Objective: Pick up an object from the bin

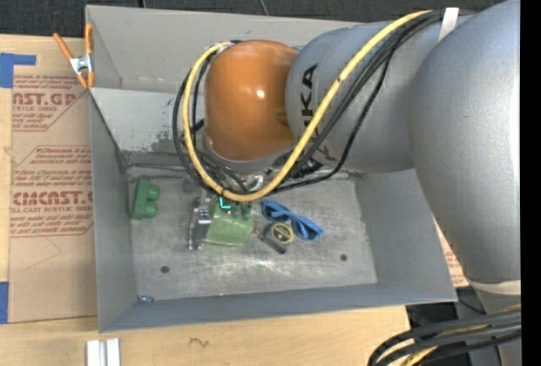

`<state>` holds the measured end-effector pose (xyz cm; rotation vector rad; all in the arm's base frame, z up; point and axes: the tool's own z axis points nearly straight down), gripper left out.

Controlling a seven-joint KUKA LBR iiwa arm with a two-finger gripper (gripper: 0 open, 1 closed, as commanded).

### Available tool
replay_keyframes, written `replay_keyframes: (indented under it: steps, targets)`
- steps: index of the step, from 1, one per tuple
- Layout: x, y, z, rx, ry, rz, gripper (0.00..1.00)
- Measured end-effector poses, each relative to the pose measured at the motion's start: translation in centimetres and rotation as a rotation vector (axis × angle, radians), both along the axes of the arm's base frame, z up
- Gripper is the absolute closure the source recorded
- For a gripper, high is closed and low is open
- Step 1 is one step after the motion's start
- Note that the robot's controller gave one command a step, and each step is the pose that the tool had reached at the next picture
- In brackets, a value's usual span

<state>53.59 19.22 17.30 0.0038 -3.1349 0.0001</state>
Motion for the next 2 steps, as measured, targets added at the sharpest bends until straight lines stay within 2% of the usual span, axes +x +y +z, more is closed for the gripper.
replay_keyframes:
  steps: [1, 2]
  targets:
    - [0.92, -6.81, -5.61, 0.000, -0.004, 0.114, 0.00]
    - [1.05, -6.53, -5.34, 0.003, -0.010, 0.117, 1.00]
